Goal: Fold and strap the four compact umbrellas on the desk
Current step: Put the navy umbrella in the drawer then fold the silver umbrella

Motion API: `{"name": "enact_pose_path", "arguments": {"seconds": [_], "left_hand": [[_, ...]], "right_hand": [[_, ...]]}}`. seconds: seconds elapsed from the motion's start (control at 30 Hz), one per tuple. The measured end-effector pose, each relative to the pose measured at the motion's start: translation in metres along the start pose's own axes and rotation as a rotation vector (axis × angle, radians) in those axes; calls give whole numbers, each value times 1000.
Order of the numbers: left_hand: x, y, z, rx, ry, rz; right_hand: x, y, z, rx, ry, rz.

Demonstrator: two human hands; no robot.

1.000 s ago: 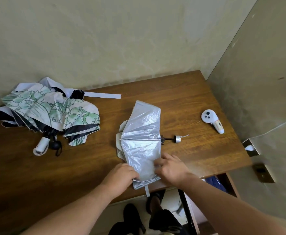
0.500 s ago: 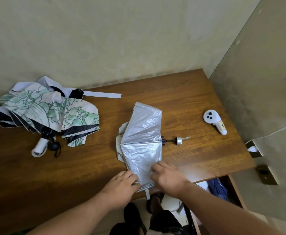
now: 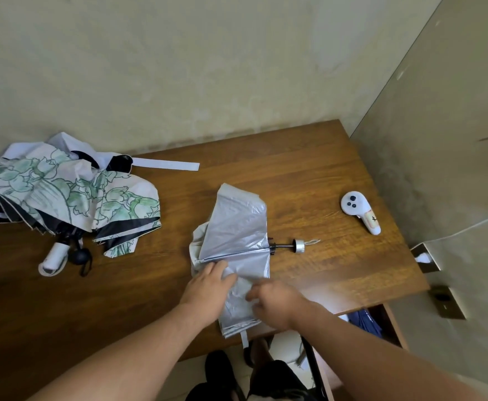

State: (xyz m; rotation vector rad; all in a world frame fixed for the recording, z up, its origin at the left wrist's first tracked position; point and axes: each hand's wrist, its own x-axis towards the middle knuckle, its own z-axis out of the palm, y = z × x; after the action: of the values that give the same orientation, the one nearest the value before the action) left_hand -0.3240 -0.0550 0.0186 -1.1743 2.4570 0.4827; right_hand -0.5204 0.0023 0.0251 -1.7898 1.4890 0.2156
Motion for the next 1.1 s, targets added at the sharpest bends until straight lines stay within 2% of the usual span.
{"name": "enact_pose_path", "arguments": {"seconds": [0.13, 0.27, 0.33, 0.5, 0.7, 0.8, 0.93, 0.97, 1.03, 1.1], "left_hand": [[-2, -3, 4, 4, -75, 20], [-1, -12, -4, -19, -206, 57], [5, -15, -11, -51, -205, 67], [18, -20, -27, -136, -195, 48], [16, -23, -35, -189, -177, 67], [14, -25, -44, -344, -5, 32], [21, -27, -74, -564, 446, -132], [26, -27, -85, -594, 511, -182], [34, -25, -108, -751, 497, -280], [40, -24, -124, -948, 405, -274]], "right_hand": [[13, 4, -34, 288, 191, 132], [28, 13, -70, 525, 611, 233], [34, 16, -89, 623, 715, 266], [48, 13, -126, 694, 654, 218], [63, 12, -135, 897, 633, 303], [58, 14, -129, 932, 660, 327], [48, 16, -121, 1057, 707, 283], [44, 15, -121, 1091, 708, 268], [36, 14, -121, 1126, 712, 249], [30, 13, -121, 1109, 722, 237]]}}
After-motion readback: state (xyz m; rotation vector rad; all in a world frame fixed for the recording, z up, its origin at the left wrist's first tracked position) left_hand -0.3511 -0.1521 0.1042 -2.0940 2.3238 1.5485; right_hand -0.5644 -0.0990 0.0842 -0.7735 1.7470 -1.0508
